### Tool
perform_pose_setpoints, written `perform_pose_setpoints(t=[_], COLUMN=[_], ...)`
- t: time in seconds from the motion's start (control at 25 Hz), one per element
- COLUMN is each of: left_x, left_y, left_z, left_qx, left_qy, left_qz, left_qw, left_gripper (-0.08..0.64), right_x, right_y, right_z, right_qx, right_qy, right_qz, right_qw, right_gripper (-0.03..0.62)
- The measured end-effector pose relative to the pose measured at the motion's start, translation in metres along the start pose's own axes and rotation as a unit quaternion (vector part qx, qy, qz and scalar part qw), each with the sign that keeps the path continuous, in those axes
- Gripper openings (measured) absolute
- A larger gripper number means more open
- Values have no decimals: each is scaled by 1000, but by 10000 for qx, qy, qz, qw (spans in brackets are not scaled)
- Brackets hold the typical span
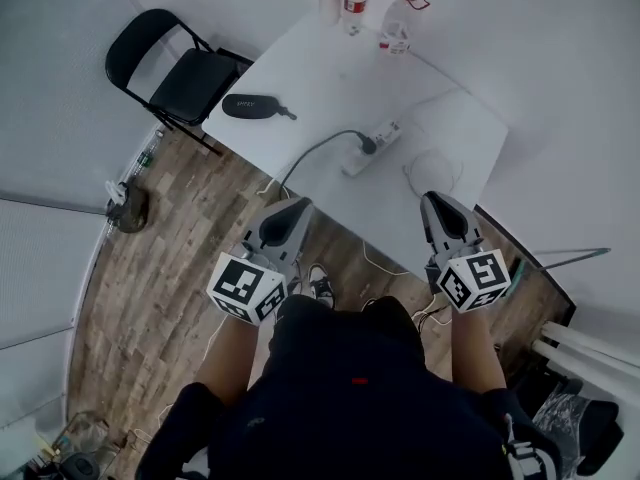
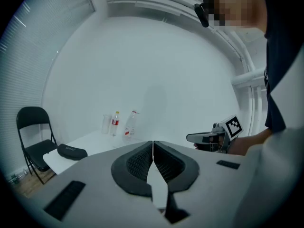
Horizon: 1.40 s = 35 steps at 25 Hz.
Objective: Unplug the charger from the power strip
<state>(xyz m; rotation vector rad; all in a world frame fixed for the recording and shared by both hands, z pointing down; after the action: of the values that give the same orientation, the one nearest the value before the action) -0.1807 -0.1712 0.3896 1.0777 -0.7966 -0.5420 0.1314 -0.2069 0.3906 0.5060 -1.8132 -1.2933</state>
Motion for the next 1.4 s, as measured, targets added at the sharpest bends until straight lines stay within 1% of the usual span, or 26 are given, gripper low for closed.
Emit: perform_pose_setpoints(t=[0.2,0.36,0.44,0.56,0.6,0.64,0.68,0.72,0.84,0.92,1.0,1.16,1.4], left_x=[48,90,106,132,142,152,162,172,203,219,232,247,251], left_y=[11,27,35,48,52,56,60,64,75,83,89,97,108], left_z=[31,47,50,52,52,53,54,54,57,59,61,64,70], left_qx=[-163,-235,-304,-402,-398,-388,-390,-410,-410,-326,-290,-403,-556], left_qy=[103,-14,-83,-154,-165,-173,-176,-173,-199,-243,-267,-305,-354], left_qz=[197,436,544,752,830,904,976,1049,1166,1195,1249,1375,1490], left_qw=[9996,9988,9980,9962,9956,9950,9943,9935,9921,9920,9914,9892,9866], left_gripper=[25,25,24,25,23,25,25,25,23,23,23,23,25], right_x=[37,70,87,114,124,134,143,153,181,196,208,229,248], right_y=[-2,5,12,24,27,32,36,40,54,62,68,77,82], right_z=[-16,-41,-53,-71,-77,-83,-89,-94,-109,-115,-118,-122,-123], right_qx=[-8,3,38,-46,-68,-69,-61,-64,-234,-374,-497,-706,-899], right_qy=[52,-52,-147,-183,-197,-228,-263,-286,-353,-445,-536,-648,-685], right_qz=[140,352,525,774,841,907,971,1037,1306,1476,1600,1800,1846], right_qw=[9999,9994,9985,9968,9962,9956,9949,9942,9905,9873,9844,9790,9763], right_gripper=[34,34,34,37,43,71,113,133,148,173,187,202,202])
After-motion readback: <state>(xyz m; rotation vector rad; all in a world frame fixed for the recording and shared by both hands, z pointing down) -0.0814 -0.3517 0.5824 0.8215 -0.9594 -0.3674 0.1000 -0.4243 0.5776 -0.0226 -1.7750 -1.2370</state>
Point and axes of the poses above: the fingertips, and each gripper's own axes: x forward along the fingers, z to its left, y out of its underside, the point moved 10 cm from there along -x, backward along the fingers, and after that the axes turned 7 degrees about z, right-handed, at the moved point
